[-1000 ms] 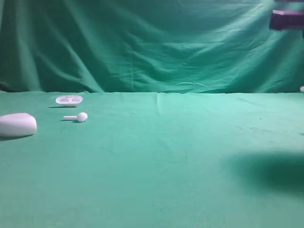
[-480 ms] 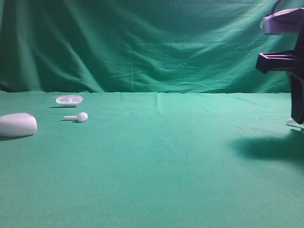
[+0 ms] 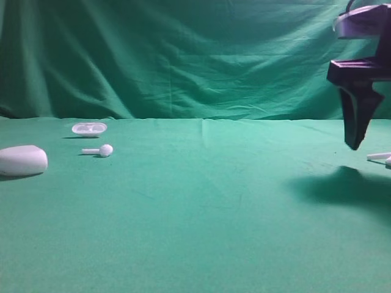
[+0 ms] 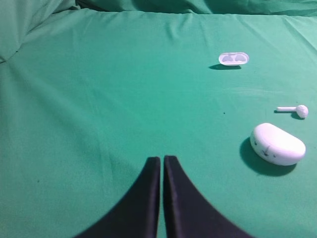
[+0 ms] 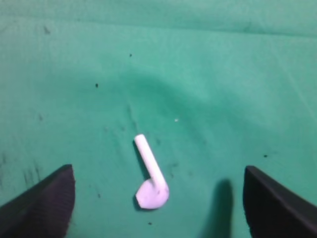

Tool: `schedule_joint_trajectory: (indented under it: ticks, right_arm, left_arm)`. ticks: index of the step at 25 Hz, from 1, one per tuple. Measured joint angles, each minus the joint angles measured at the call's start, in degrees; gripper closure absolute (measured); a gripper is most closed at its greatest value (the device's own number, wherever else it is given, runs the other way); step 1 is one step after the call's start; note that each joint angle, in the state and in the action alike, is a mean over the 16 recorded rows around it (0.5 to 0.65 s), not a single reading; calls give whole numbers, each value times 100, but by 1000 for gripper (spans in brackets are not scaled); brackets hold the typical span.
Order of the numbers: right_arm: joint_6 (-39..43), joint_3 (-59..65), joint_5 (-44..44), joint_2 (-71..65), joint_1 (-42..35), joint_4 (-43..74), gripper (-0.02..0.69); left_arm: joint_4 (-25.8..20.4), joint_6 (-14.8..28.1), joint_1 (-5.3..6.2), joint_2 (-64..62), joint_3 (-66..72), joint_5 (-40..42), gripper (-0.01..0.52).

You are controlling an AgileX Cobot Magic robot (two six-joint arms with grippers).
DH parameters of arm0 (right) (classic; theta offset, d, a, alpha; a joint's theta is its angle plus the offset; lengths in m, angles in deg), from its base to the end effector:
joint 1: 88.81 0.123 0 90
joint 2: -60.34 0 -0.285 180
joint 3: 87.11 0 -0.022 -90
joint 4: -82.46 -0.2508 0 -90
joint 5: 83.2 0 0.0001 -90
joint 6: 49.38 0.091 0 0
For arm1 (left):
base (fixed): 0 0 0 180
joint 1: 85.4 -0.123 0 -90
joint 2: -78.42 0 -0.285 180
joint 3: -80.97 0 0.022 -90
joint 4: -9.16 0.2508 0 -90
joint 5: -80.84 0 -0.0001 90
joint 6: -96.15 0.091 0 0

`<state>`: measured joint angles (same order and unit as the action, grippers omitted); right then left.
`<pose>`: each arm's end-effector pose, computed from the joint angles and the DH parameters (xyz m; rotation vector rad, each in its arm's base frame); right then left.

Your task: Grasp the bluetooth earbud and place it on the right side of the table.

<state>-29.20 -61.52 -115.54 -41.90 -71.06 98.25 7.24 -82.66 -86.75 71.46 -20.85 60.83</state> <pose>0.2935 0.0800 0.1809 -0.2274 2.7457 -0.0897 0.0530 0.0002 0.1768 -0.0234 1.8349 -0.0015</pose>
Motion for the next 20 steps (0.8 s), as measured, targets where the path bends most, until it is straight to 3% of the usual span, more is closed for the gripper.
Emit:
schedule_joint_trajectory:
  ticks: [3, 13, 16, 20]
  right_arm:
    - [-16, -161, -367, 246, 0, -83, 255]
    - [-404, -410, -1705, 2076, 0, -777, 596]
    - [-554, -279, -1995, 2841, 0, -1075, 649]
    - [-721, -16, -2304, 3916, 0, -1433, 665]
  left_arm:
    - [0, 0, 0, 0, 0, 0, 514]
    - [0, 0, 0, 0, 0, 0, 514]
    - [0, 0, 0, 0, 0, 0, 514]
    - [0, 0, 0, 0, 0, 0, 514]
